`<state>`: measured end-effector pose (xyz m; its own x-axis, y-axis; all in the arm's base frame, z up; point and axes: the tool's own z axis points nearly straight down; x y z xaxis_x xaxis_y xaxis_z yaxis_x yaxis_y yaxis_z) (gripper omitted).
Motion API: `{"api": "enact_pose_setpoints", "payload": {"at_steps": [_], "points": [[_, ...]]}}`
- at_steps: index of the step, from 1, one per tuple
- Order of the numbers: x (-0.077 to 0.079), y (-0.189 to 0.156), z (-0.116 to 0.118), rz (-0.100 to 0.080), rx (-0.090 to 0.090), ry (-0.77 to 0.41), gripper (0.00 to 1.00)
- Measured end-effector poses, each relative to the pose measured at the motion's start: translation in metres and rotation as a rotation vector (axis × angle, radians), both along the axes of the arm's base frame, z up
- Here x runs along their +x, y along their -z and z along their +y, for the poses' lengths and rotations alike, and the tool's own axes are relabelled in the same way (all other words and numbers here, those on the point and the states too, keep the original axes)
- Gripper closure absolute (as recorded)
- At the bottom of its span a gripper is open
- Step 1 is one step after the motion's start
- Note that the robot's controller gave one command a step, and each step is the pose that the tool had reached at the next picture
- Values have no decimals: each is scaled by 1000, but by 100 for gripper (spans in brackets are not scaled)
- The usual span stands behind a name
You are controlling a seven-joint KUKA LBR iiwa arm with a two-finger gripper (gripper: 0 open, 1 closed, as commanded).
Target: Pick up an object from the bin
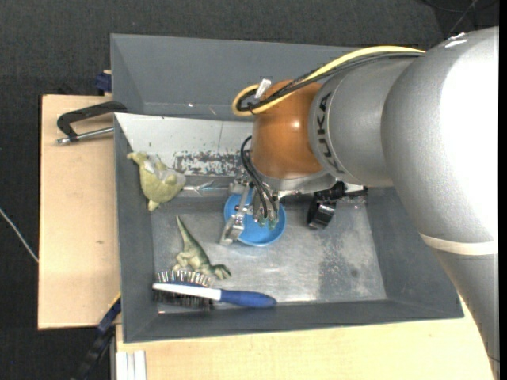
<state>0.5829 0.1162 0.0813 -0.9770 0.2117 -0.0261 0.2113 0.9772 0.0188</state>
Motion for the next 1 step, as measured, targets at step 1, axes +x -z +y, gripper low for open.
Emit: {"api": "enact_pose_setpoints", "payload": {"at_steps": [1], "points": [[3,-120,2,16,-8,-2,100]]}}
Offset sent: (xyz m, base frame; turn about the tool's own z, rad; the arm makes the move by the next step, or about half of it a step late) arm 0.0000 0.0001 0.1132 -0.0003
